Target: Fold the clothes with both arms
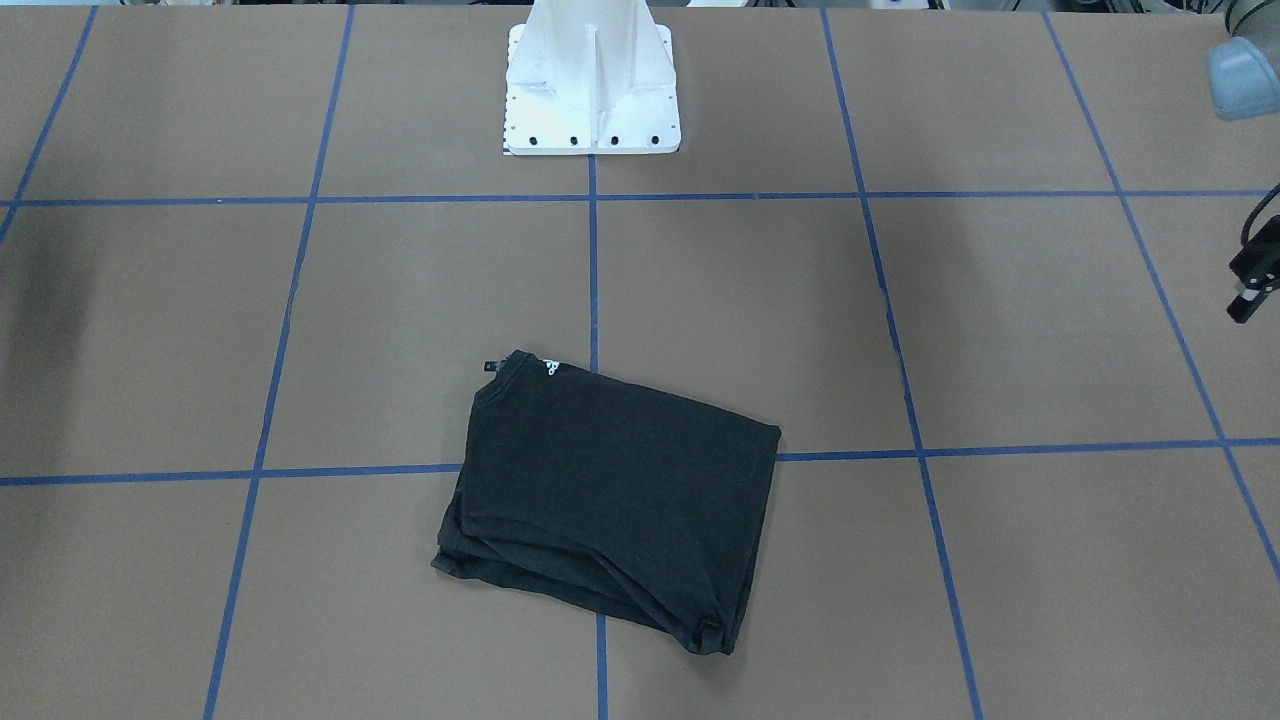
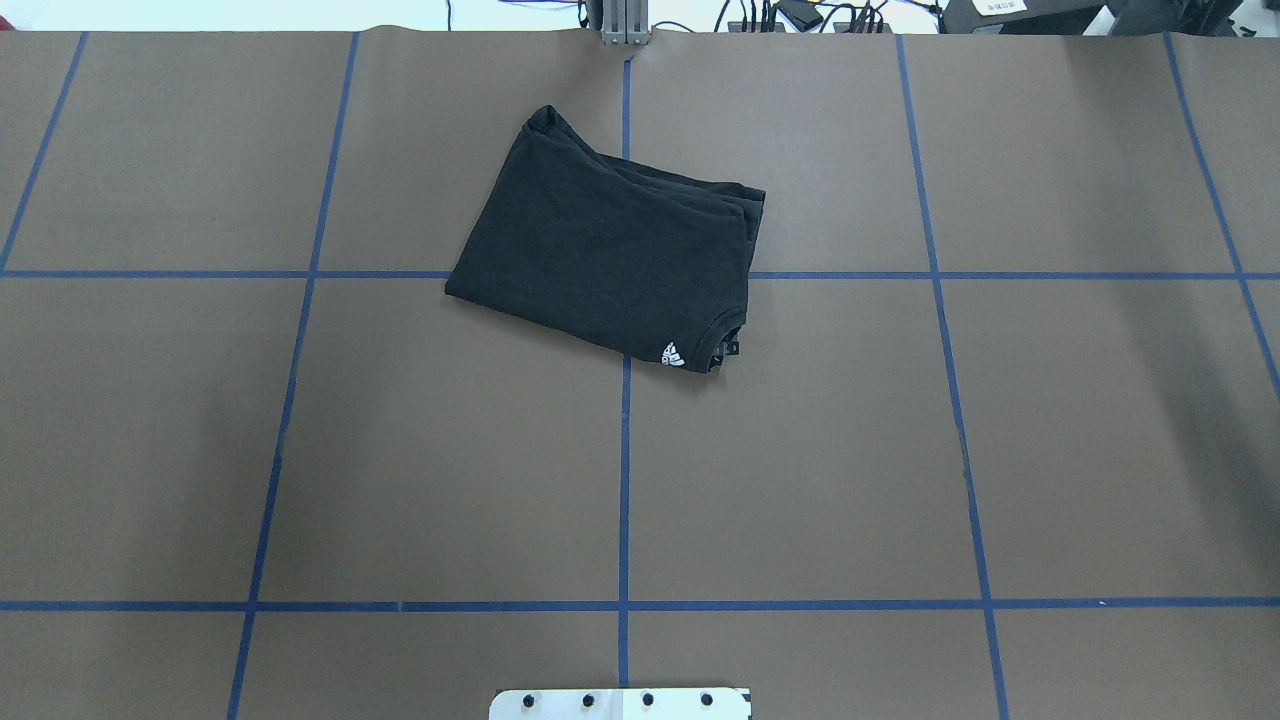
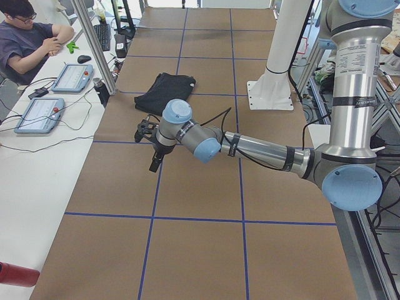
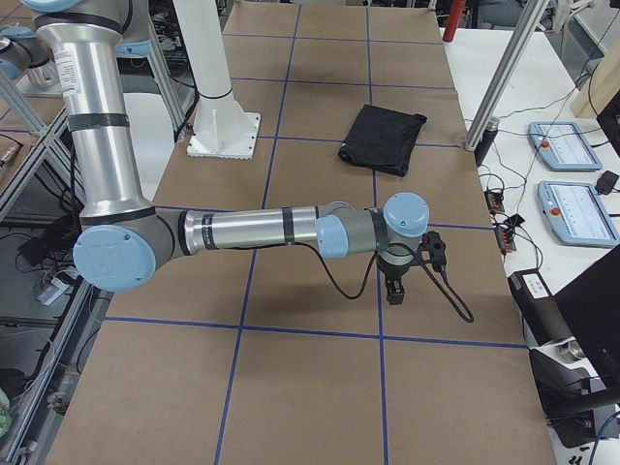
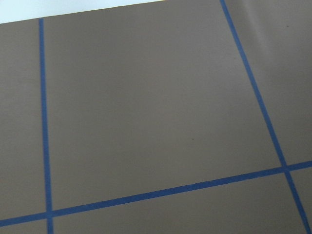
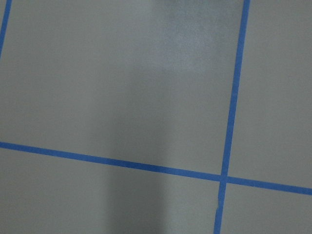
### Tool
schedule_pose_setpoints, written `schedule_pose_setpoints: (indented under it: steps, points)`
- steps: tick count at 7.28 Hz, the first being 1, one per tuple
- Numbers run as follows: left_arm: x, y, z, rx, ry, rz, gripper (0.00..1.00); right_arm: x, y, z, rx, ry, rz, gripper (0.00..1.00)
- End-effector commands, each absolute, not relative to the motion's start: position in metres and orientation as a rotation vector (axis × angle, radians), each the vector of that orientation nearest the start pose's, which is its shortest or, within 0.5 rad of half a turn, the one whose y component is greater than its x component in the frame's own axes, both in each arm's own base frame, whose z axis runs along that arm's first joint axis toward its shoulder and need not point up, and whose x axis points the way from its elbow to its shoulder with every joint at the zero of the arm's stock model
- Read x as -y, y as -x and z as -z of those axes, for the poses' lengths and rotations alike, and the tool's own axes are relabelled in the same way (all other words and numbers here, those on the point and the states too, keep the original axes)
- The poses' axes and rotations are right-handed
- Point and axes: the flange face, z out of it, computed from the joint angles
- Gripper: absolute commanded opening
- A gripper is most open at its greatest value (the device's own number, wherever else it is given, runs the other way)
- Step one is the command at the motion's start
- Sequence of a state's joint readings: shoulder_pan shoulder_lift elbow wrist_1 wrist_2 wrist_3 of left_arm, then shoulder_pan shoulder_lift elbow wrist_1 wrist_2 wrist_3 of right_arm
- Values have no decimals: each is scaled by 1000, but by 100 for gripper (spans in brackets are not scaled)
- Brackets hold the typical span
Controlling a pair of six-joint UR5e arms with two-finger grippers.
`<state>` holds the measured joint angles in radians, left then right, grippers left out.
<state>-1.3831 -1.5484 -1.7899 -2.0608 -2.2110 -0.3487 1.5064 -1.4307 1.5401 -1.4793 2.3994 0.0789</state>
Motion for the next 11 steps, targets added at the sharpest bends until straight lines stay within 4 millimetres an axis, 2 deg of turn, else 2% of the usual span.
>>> schedule_pose_setpoints:
  steps: [1, 3, 4, 5, 7, 8, 9, 10, 11]
  points:
    - [493, -1, -533, -713, -508, -178, 100, 554, -31, -600, 773, -124, 51, 100]
    - [499, -1, -562, -695, -451, -159, 100, 546, -38, -605, 702, -140, 72, 100]
    - [496, 0, -574, -690, -425, -160, 100, 533, -39, -612, 698, -143, 110, 100]
    - [494, 1, -587, -660, -389, -245, 100, 528, -41, -618, 697, -145, 154, 100]
    - [492, 23, -598, -616, -292, -318, 100, 511, -46, -634, 716, -105, 131, 100]
    - [491, 29, -600, -613, -275, -320, 100, 506, -50, -635, 747, -67, 144, 100]
    - [489, 32, -606, -618, -240, -303, 100, 497, -58, -626, 780, -20, 171, 100]
    - [492, 32, -603, -623, -199, -289, 100, 489, -59, -598, 786, 44, 147, 100]
    - [491, 32, -607, -627, -177, -282, 100, 476, -59, -590, 789, 59, 140, 100]
